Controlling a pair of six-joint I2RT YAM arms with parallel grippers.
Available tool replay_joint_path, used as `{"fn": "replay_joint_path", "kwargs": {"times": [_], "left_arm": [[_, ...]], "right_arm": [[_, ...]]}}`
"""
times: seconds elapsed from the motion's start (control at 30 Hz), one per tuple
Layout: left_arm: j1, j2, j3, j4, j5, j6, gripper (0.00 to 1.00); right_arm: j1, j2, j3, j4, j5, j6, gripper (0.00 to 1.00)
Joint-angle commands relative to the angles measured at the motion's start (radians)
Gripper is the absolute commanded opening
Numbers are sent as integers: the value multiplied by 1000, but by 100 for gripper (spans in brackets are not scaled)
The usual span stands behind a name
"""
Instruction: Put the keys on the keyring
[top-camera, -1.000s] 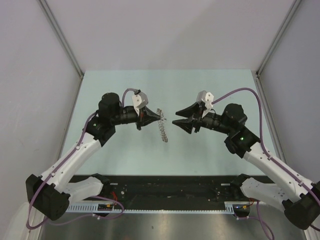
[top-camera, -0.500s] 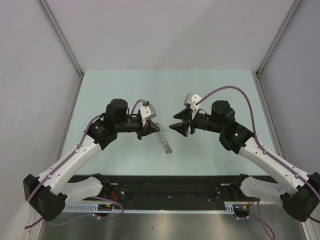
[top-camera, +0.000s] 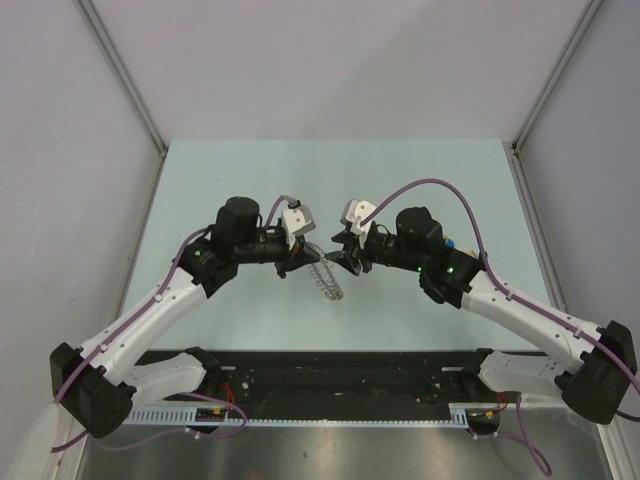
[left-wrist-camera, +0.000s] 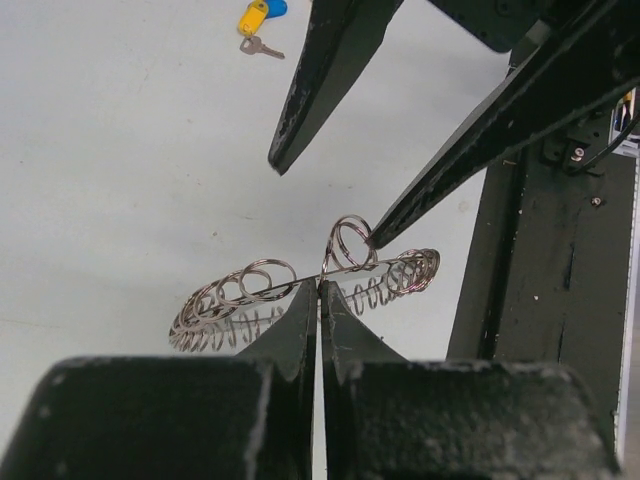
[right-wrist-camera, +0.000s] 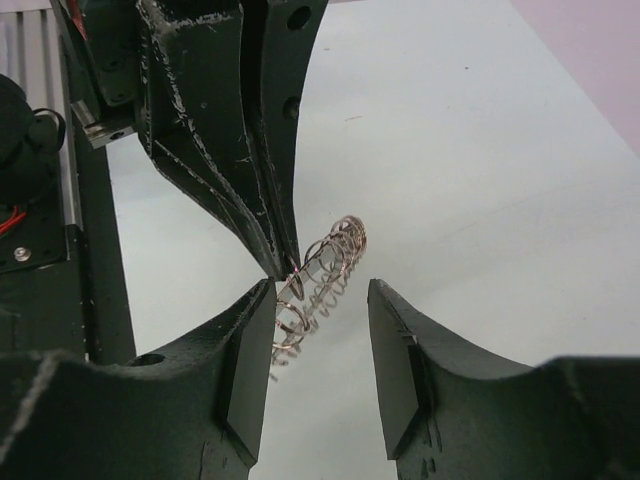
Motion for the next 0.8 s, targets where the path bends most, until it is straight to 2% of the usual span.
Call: {"fn": "replay_joint_path", "kwargs": {"times": [0.0,0.27,0.53,0.77], "left_arm": [[-10,-10,46,66,-7,-40,0],[-12,-21,45,86,-27,-78,0],[-20,-31,49,94,-47,-124,0],[-24,-42,34,106,-61,-182,0]], "right_arm": [[32,32,47,77,78,-34,46],[84,71,47,72,211,-64,43],[159,57,9,146,417,-90,34],[223,69,-9,193,537,-123,26]]}}
